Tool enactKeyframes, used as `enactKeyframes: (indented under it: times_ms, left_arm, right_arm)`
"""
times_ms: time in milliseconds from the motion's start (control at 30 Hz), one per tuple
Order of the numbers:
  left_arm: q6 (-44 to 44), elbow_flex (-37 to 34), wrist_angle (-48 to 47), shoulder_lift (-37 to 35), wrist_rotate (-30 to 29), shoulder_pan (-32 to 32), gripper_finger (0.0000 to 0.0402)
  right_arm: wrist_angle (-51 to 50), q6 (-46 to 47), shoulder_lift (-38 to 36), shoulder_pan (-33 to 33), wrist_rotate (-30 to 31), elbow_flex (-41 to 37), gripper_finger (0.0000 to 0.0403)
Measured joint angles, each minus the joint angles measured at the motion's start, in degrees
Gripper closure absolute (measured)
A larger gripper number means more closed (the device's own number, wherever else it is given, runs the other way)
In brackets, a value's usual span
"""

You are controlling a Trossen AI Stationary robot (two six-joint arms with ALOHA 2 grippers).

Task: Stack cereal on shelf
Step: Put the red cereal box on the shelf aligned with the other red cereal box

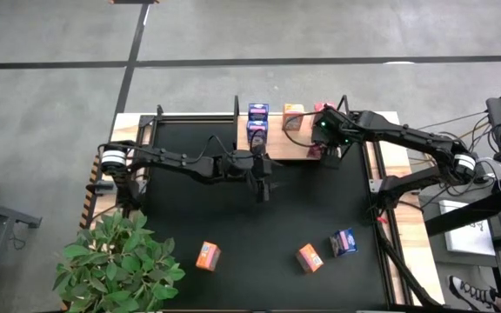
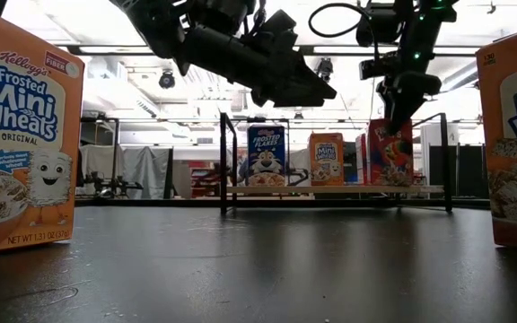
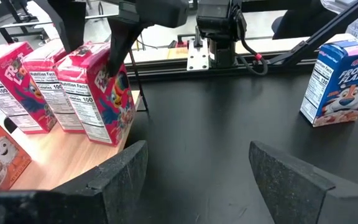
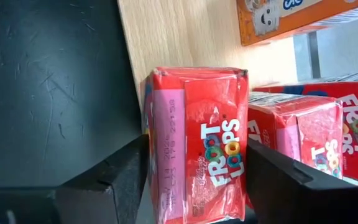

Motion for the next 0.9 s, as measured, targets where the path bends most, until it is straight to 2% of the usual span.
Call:
enactKeyframes:
  times_ms: [167, 467, 667, 900]
  left_arm:
    - [0.2, 0.0, -0.3, 0.0, 0.0, 0.0, 0.0137]
    - [2.1, 0.0, -3.8, 0.0, 0.0, 0.0, 0.0137]
    - [2.5, 0.0, -5.0, 0.0, 0.0, -0.2, 0.0137]
    - [4.1, 0.0, -8.1, -2.1, 0.0, -0.5, 0.0137]
  right_arm:
    - [-1.2, -0.1, -0.1, 0.0, 0.7, 1.3, 0.0166]
    - [-6.0, 5.0, -0.2, 0.2, 0.4, 10.5, 0.0172]
    - [-1.6, 10.0, 2.1, 2.1, -1.2, 13.9, 0.0219]
    - [-1.1, 10.9, 10.7, 2.8, -1.1, 17.9, 0.0293]
